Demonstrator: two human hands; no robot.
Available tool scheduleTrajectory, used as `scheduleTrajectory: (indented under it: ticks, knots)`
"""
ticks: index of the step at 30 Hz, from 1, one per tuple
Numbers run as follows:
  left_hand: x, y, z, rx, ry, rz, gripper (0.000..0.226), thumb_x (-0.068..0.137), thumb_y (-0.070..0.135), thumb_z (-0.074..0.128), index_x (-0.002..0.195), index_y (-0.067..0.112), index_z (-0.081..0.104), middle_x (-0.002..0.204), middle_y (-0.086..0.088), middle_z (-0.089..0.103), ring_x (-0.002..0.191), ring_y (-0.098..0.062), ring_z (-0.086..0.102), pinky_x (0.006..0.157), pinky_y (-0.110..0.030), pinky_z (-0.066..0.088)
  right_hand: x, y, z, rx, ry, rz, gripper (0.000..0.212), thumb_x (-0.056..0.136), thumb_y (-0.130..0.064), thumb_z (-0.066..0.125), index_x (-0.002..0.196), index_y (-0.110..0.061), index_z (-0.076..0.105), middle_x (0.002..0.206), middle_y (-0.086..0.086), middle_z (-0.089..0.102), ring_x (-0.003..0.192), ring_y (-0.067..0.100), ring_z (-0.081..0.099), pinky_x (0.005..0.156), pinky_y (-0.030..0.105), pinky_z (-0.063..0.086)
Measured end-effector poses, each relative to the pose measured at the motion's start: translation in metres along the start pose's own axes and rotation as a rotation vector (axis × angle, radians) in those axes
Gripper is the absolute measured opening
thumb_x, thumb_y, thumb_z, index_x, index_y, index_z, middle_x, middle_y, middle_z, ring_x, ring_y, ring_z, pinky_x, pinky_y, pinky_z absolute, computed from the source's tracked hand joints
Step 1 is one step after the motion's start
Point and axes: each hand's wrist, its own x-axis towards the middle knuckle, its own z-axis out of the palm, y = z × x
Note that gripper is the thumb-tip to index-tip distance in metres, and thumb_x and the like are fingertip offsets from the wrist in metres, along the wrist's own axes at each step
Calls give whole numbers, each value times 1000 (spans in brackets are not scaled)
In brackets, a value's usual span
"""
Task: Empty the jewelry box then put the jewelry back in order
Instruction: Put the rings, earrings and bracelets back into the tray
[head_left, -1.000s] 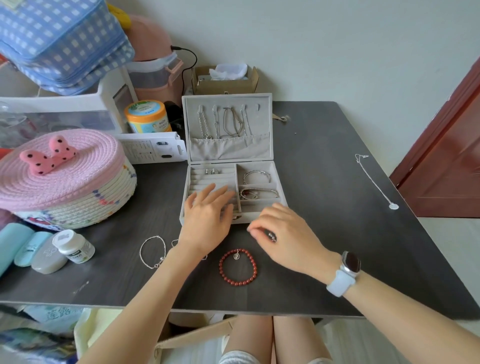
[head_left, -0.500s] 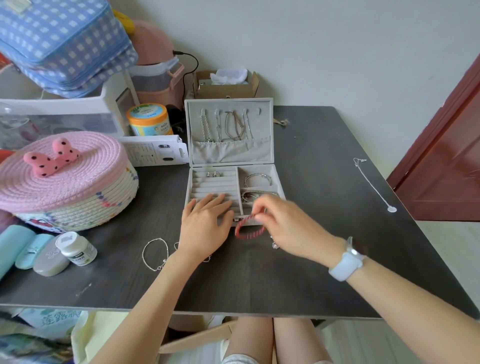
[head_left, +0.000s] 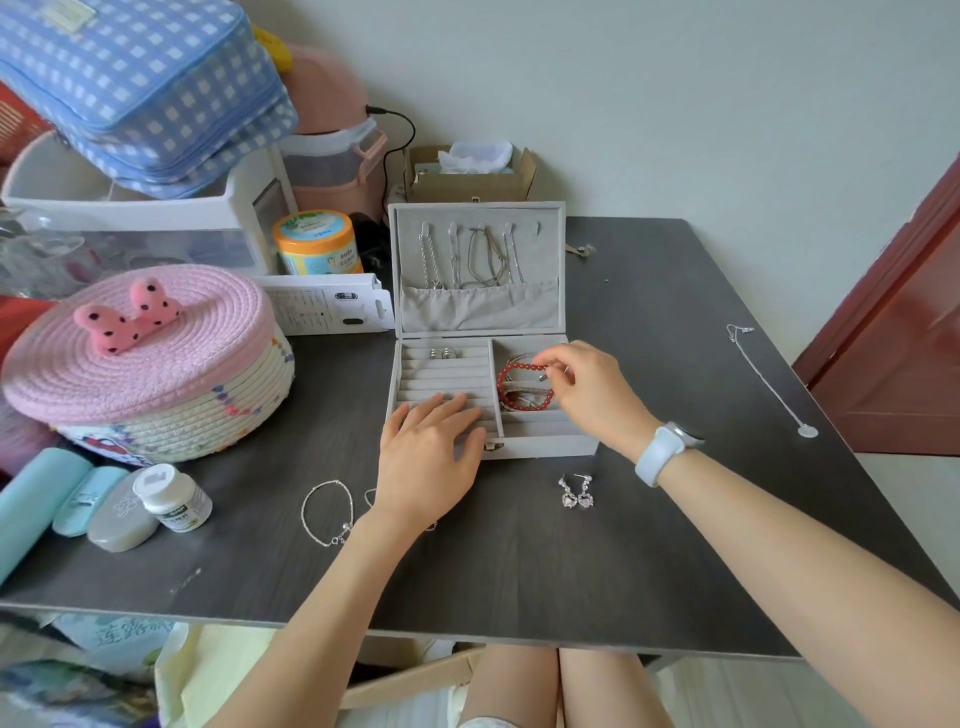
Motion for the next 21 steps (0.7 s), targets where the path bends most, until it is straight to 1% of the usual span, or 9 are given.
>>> scheduleTrajectory:
  ticks: [2,4,5,8,10,14,18,19,21]
  knots:
    - [0,0,1,-4,13,2,45,84,40,37,116,26,64,131,4,56,130,-17,41,110,-36,18,-2,4,0,-46,-27,24,25,91,-1,43,105,-3,64,102,11,58,81,16,53,77,18,38]
    - [0,0,1,-8,25,2,44,84,39,38,116,25,64,130,4,57,130,-18,42,110,-37,19,-1,6,-1,-125,-73,10,25,91,-3,42,105,-4,64,106,13,58,89,23,57,82,27,43]
    - [-1,0,1,-7,23,0,44,84,40,38,116,25,64,131,4,56,130,-17,42,110,-36,18,0,6,-1,-174,-99,-4,25,92,-4,42,105,-4,64,107,13,57,93,25,57,82,30,42]
    - [-1,0,1,-3,6,-1,46,84,41,35,118,26,62,133,6,54,132,-16,39,111,-35,16,2,9,-3,-264,-175,-21,27,92,-4,41,105,-4,65,110,14,55,104,26,52,83,26,36]
    - [-1,0,1,-4,2,2,46,84,41,35,118,26,62,133,5,54,132,-16,39,111,-35,16,2,13,-4,-301,-209,-28,27,92,-5,41,104,-5,66,111,13,53,110,25,47,87,27,36]
    - [-1,0,0,-7,4,4,46,84,41,35,118,25,63,132,5,55,132,-17,40,111,-36,16,3,13,-6,-411,-254,-79,30,94,-8,39,110,-10,65,112,10,55,109,24,43,88,31,39]
    - [-1,0,1,-2,20,11,50,85,45,31,116,24,64,130,4,57,130,-18,42,110,-37,18,-1,8,-4,-557,-293,-153,32,95,-15,36,117,-14,60,116,6,58,107,24,42,85,35,40]
    - [-1,0,1,-3,29,14,51,84,46,30,115,24,65,129,3,57,129,-19,43,110,-38,19,-3,6,-2,-570,-292,-165,33,96,-19,34,121,-15,56,120,6,57,110,24,42,86,35,39]
    - [-1,1,1,2,40,20,56,83,49,26,114,24,65,129,3,58,129,-19,44,109,-38,20,-7,3,0,-590,-291,-188,38,97,-22,31,134,-20,41,127,5,52,116,24,42,89,35,36]
